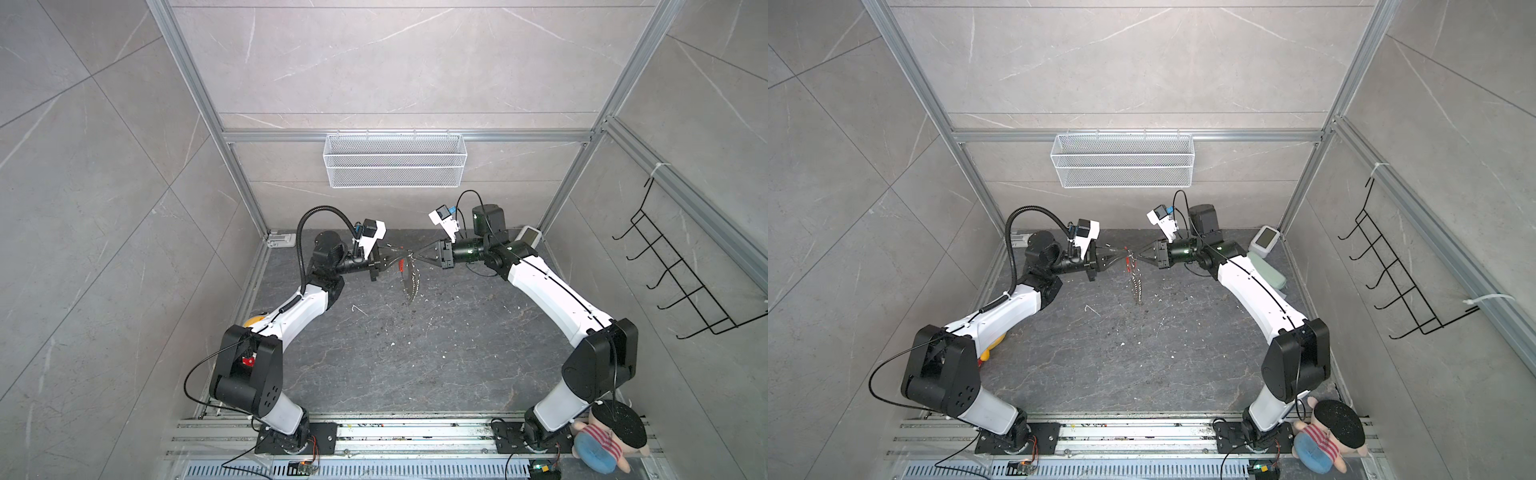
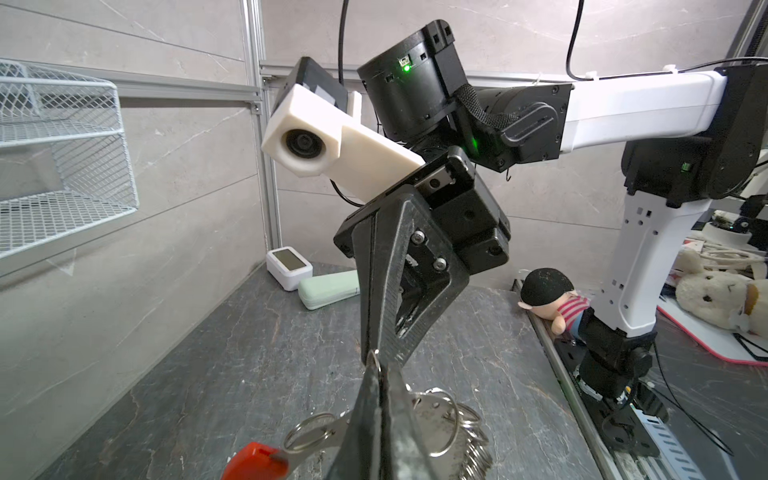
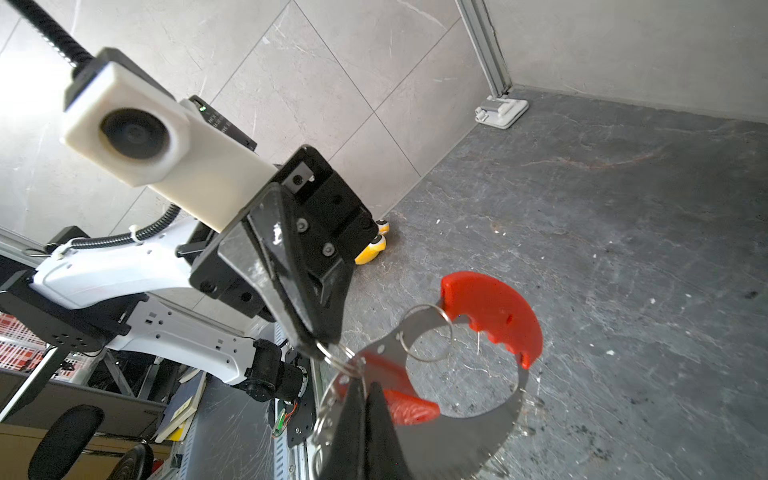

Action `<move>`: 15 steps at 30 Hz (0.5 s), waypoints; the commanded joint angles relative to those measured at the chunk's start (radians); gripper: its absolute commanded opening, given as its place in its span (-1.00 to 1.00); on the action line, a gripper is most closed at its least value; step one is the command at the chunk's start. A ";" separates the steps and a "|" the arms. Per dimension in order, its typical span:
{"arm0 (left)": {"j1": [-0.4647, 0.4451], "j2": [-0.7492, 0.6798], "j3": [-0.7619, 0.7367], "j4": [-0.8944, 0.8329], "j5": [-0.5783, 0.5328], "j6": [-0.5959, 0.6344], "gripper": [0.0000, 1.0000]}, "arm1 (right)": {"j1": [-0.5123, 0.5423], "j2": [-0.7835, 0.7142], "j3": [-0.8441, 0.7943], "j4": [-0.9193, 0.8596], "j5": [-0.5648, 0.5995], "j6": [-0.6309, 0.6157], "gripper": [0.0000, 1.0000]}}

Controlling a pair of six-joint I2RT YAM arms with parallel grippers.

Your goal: Put the keys on the keyring

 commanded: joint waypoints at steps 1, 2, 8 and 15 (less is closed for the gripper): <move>0.001 0.019 0.015 0.326 -0.004 -0.157 -1.00 | -0.006 0.019 -0.032 0.069 -0.026 0.092 -0.66; 0.001 0.029 0.015 0.357 -0.006 -0.180 -1.00 | -0.006 0.017 -0.031 0.077 -0.026 0.099 -0.55; 0.001 0.076 0.024 0.475 -0.012 -0.284 -1.00 | -0.016 -0.049 -0.004 -0.015 0.092 0.018 -0.26; 0.001 0.098 0.053 0.476 0.016 -0.320 -1.00 | -0.018 -0.160 -0.007 -0.061 0.294 -0.180 -0.25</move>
